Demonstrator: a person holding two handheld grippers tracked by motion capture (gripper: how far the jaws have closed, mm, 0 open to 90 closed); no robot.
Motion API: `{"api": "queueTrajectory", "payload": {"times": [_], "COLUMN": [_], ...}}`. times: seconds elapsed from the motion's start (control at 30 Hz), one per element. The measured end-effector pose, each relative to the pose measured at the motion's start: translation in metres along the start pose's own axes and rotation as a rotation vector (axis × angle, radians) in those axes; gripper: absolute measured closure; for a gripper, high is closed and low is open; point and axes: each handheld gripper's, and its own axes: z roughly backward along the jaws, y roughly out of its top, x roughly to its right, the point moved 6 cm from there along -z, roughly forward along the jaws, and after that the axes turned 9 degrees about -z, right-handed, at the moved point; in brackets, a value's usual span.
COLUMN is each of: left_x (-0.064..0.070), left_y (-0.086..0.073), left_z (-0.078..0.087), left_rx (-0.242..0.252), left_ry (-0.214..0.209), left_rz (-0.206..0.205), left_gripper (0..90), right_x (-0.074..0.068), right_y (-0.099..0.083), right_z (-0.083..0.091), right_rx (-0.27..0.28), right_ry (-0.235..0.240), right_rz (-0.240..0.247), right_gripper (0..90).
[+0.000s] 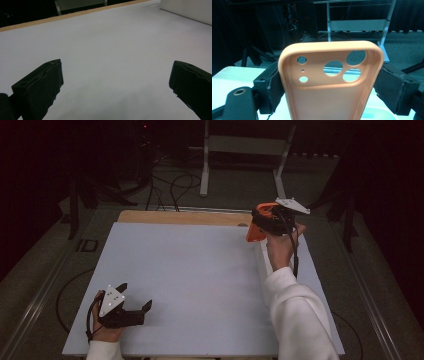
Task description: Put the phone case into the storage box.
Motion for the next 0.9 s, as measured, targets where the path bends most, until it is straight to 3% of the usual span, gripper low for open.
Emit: {"api": "queueTrajectory", "payload": {"times": [0.9], "left_x": [0.0], "left_y": [0.001], "left_z": [0.001], "left_rx": [0.006], "left_ry": [0.006], "left_rz": [0.002], "left_gripper": [0.0], "right_x": [0.028], "right_y": [0.003], "right_z": [0.0], "right_rx": [0.004], "right_ry": [-0.065], "right_rz": [-0.019], "right_gripper": [16.5]}}
